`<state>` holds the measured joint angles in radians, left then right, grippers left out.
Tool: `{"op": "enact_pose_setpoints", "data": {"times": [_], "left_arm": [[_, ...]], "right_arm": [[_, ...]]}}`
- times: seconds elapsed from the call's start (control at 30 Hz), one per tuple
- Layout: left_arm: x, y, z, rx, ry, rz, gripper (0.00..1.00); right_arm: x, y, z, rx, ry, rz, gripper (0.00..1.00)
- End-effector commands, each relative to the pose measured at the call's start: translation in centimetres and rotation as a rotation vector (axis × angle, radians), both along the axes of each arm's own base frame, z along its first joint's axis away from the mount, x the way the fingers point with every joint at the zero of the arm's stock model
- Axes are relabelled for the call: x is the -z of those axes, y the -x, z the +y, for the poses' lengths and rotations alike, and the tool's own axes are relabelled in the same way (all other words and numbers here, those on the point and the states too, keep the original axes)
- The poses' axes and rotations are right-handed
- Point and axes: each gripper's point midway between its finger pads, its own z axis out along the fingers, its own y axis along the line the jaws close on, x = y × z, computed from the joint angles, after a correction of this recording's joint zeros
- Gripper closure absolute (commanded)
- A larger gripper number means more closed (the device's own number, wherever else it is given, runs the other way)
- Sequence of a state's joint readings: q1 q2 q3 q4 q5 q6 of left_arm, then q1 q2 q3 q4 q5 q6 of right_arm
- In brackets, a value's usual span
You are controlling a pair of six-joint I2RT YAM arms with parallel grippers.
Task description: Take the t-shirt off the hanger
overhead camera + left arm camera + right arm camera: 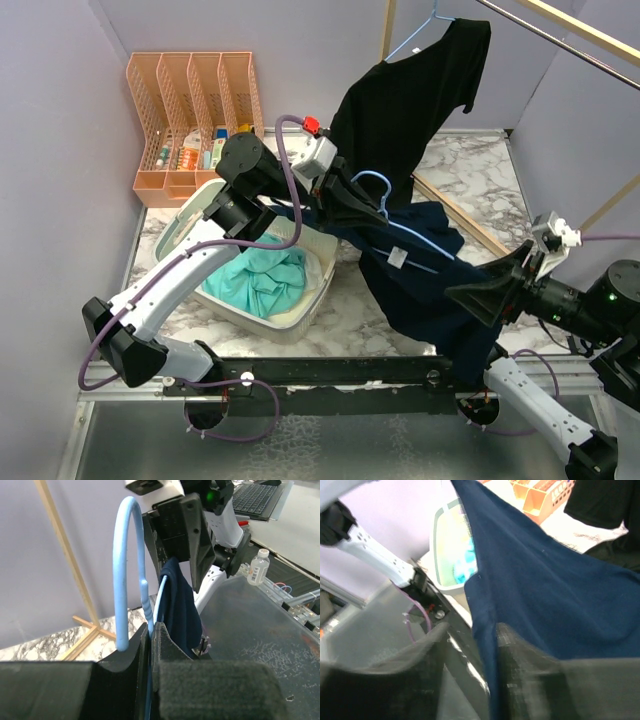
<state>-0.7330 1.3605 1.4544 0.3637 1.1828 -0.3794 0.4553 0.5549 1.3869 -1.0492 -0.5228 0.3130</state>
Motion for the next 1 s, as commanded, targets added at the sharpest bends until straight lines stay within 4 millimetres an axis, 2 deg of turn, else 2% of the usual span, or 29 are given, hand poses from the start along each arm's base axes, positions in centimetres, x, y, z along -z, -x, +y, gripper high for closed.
{"op": "enact_pose_setpoints", "data": {"times": [0.0, 0.07, 0.23, 0.4, 0.6, 0.7, 0.8, 0.97], "left_arm": [[-2.0, -1.5, 0.6, -0.068, 0.030, -0.028, 1.00], [-2.2, -2.2, 1.1, -0.091, 0.031, -0.024, 1.00], [-3.4, -3.4, 2.7, -0.128, 0.054, -0.027, 1.00], [-4.0, -3.3, 3.2, -0.096, 0.062, -0.004, 1.00], [-4.2, -2.5, 3.5, -0.064, 0.077, 0.007, 1.00], [-4.0, -2.4, 3.5, -0.066, 0.076, 0.012, 1.00], [-3.9, -2.5, 3.6, -0.072, 0.071, 0.011, 1.00], [-3.0, -3.5, 3.9, -0.126, 0.059, 0.014, 1.00]], "right_arm": [[-0.4, -0.6, -1.8, 0.120, -0.006, -0.067, 0.38], [-0.2, -0.5, -2.9, 0.176, -0.003, -0.074, 0.31], [1.0, 0.0, -4.3, 0.246, 0.009, -0.057, 0.32], [2.4, -1.2, -4.4, 0.286, 0.025, -0.022, 0.50], [3.5, -3.3, -4.6, 0.357, 0.027, 0.007, 0.59], [3.9, -4.2, -5.3, 0.422, 0.024, 0.015, 0.73], [4.4, -5.3, -7.1, 0.553, 0.031, 0.039, 0.97], [4.8, -5.6, -11.8, 0.841, -0.001, 0.086, 0.99]]}}
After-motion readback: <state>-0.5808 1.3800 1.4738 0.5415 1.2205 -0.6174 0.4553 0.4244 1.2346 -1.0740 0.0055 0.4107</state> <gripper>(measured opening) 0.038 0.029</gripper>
